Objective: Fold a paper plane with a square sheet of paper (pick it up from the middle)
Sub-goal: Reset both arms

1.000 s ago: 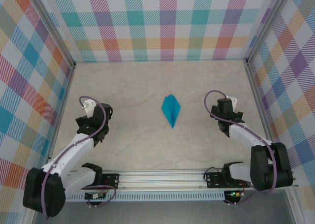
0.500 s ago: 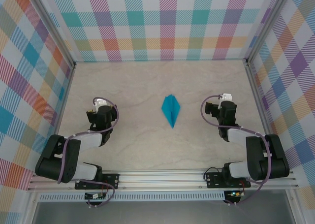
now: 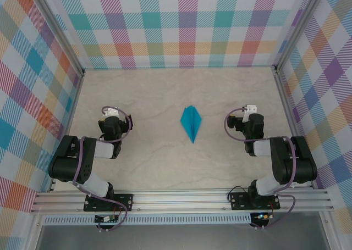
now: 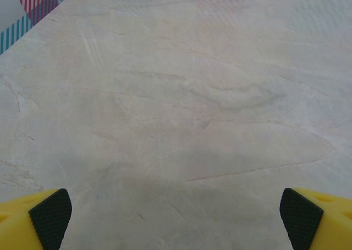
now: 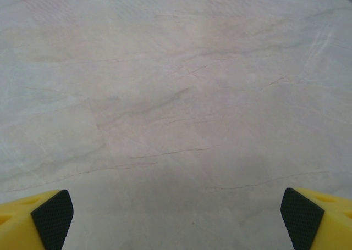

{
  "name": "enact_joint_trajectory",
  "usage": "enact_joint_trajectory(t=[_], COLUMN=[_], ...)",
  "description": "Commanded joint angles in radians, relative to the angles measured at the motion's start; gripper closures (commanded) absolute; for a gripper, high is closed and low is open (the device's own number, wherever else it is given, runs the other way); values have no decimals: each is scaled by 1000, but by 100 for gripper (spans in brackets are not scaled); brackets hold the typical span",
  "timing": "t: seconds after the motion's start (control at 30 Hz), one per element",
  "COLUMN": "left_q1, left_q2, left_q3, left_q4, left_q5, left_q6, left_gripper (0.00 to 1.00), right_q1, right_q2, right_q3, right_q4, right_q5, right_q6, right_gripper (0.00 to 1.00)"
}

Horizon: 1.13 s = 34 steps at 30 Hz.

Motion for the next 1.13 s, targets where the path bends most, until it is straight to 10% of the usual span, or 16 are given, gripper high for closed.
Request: enact_joint_trajectory(t=[0.0,1.1], left_q1=[10,9], left_q2=[2,0], left_q3=[15,14], left_q4=[21,20], left_q5=[21,20], left_q6=[-16,-13], left_gripper=[0,0], right_q1=[-10,-6], right_q2=[-1,-1], right_q3=[22,28], right_q4=[38,29], right_q5=[33,19], right_q6=[34,24], right_gripper=[0,0])
